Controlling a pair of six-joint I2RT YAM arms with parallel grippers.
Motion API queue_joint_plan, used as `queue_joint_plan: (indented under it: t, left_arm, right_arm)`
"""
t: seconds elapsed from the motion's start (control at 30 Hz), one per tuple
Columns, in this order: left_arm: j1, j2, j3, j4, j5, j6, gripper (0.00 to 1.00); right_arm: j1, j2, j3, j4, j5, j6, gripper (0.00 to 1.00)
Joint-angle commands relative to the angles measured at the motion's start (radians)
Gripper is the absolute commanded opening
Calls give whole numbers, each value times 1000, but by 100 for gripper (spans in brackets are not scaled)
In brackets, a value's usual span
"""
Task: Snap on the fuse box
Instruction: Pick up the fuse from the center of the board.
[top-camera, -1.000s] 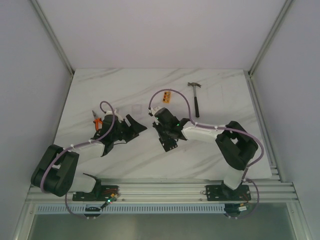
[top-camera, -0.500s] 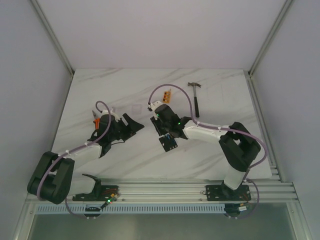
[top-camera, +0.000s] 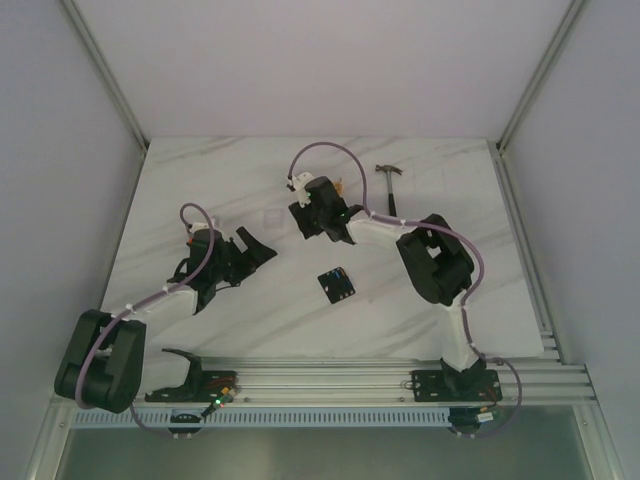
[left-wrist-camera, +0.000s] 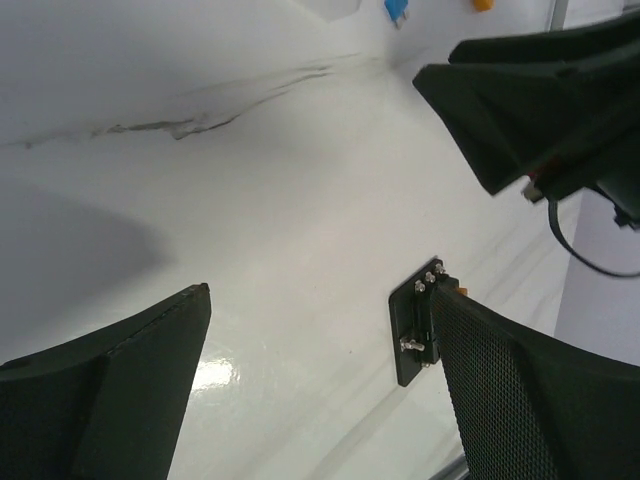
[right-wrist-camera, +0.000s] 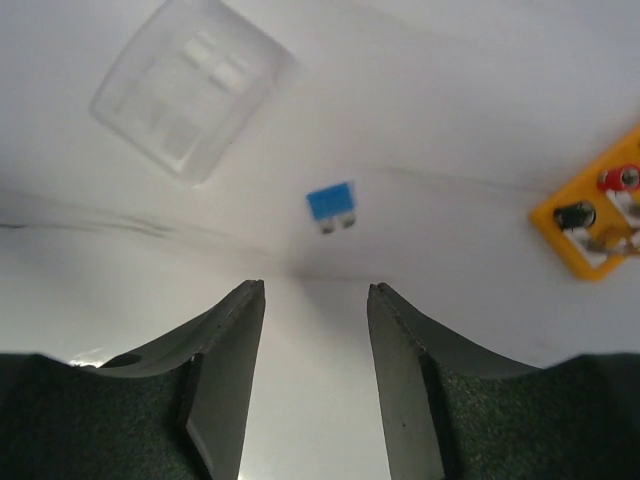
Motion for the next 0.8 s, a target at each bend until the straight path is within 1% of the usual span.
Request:
queue_joint_plan:
  t: [0.0, 0.13, 0.4, 0.77]
  left_arm:
    - [14, -28, 8, -38, -25, 37, 100]
    - [17, -22, 14, -42, -24, 39, 100]
    - [18, -14, 21, -42, -18, 39, 100]
    - [17, -11, 23, -44, -6, 40, 100]
  right_arm:
    - [-43, 85, 113, 14, -125, -88, 53]
    - [-54, 147, 206, -29, -186, -140, 53]
    - [-60, 229, 303, -71, -199, -181, 53]
    - [-67, 273, 355, -146, -248, -213, 49]
